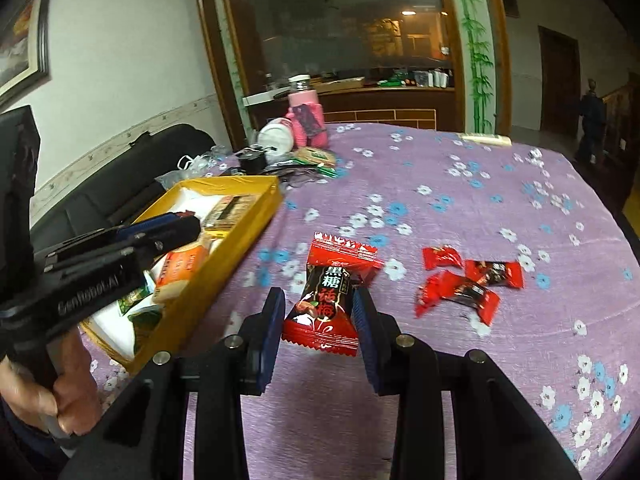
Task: Organize snacks
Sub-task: 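Carry the held bar and red candy over the white box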
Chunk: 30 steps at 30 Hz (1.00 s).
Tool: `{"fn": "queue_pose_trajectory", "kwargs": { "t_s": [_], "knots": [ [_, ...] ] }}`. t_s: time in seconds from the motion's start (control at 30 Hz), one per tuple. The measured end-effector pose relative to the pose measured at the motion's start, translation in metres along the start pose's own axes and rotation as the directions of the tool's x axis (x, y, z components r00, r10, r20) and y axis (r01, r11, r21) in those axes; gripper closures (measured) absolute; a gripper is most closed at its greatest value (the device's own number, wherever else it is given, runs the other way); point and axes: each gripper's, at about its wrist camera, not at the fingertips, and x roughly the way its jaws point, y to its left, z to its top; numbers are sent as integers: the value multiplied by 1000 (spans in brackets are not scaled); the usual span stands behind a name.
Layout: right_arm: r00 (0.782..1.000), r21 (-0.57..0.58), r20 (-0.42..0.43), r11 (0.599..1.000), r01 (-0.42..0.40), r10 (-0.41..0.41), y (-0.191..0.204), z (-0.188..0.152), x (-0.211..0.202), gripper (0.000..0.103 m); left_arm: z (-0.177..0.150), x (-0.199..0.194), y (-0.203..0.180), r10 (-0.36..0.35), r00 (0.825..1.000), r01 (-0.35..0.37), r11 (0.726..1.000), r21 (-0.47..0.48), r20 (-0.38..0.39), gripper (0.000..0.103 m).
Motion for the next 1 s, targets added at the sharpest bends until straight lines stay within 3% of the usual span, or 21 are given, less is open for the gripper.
{"fn": "queue_pose_trajectory", "kwargs": {
  "t_s": [0.07,0.13,0.27,0.4,0.47,0.6,0.67,0.7,0.77,0.8,1.0],
  "knots": [
    [1000,9,10,1000,14,-14,-2,2,-4,69,2,6,1,-28,999,29,1000,8,-42,75],
    [999,35,25,999,34,-35,-10,3,-9,69,3,17,-10,-99,989,102,994,27,-109,75],
    [995,115,56,990,75,-82,-38,4,-27,69,2,51,-49,-203,943,224,973,52,-262,70],
    [990,159,85,983,94,-108,-58,0,-46,69,-7,95,-85,-143,925,191,976,106,-351,66],
    [990,168,89,981,97,-113,-65,-3,-52,69,-10,110,-92,-67,930,119,985,125,-361,65],
    [990,188,96,978,87,-106,-78,-9,-57,69,-14,132,-103,-35,922,91,987,130,-384,55],
    [990,203,103,976,75,-98,-84,-12,-58,69,-16,141,-106,-14,920,79,986,149,-391,55],
    [990,212,105,975,68,-92,-87,-13,-57,69,-17,142,-107,0,932,63,985,162,-363,55],
    [991,220,106,974,60,-85,-89,-15,-58,69,-19,141,-106,-2,939,63,984,165,-344,66],
    [991,220,106,974,57,-82,-89,-16,-57,69,-17,141,-105,6,941,54,984,167,-339,77],
    [992,207,98,977,59,-81,-85,-17,-56,69,-19,124,-94,-39,940,88,988,130,-339,77]
  ]
}}
